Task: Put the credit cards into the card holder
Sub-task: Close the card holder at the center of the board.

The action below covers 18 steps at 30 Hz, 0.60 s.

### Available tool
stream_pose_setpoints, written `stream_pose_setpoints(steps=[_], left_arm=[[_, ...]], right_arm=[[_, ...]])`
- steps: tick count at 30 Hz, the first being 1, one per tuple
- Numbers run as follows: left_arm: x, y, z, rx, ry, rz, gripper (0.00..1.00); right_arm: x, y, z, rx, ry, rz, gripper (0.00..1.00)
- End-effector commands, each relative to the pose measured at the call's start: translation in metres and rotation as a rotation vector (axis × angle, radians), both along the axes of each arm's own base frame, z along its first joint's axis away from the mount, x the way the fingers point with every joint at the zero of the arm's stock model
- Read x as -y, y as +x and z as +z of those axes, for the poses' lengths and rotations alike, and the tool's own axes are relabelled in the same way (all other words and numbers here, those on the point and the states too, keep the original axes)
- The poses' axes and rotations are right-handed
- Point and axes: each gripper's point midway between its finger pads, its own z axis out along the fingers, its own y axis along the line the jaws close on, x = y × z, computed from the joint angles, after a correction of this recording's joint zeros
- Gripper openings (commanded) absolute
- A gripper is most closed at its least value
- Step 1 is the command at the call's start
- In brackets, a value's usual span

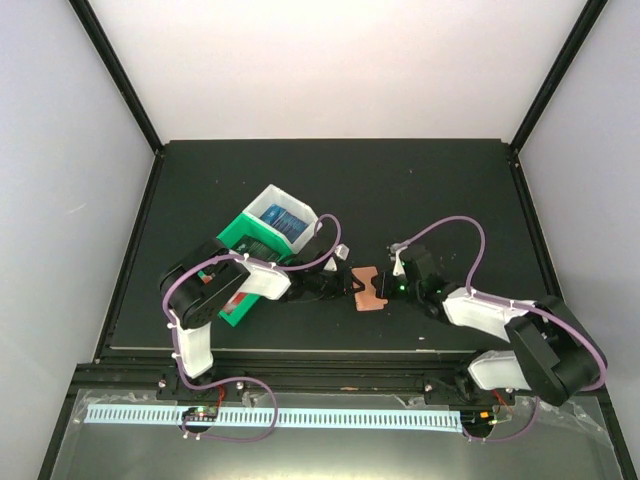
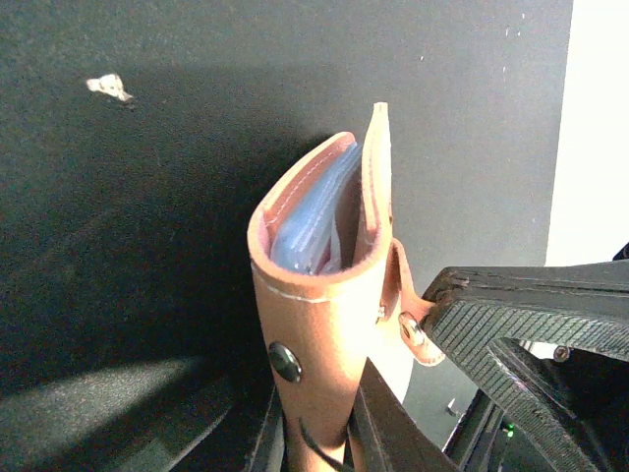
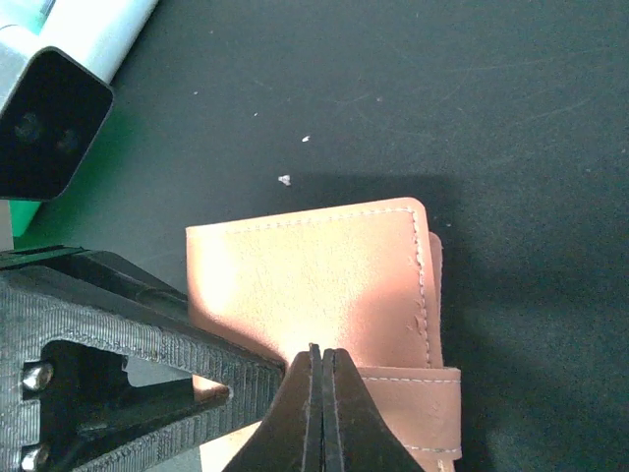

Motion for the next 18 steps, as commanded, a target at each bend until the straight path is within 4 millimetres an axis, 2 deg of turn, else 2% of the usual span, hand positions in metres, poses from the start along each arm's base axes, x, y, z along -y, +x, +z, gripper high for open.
stream_pose_setpoints(steps=[1, 7, 12, 15, 18], left_arm=[[-0.03, 0.001, -0.043, -0.052, 0.145, 0.075, 0.01], [-0.029, -0.002, -0.044, -0.062, 0.137, 0.067, 0.01], [-0.027, -0.002, -0.044, -0.064, 0.129, 0.065, 0.02], [-0.027, -0.002, -0.045, -0.066, 0.129, 0.065, 0.02], [-0.028, -0.002, -0.045, -0.068, 0.131, 0.067, 0.01]], right_arm=[[-0.006, -0.003, 0.002, -0.003, 0.021, 0.034, 0.01], [-0.01, 0.003, -0.006, -0.014, 0.014, 0.041, 0.01], [-0.006, 0.0, -0.017, -0.036, -0.015, 0.033, 0.01], [-0.006, 0.002, -0.01, -0.012, -0.001, 0.031, 0.01], [-0.006, 0.008, 0.009, 0.045, 0.024, 0.013, 0.01]])
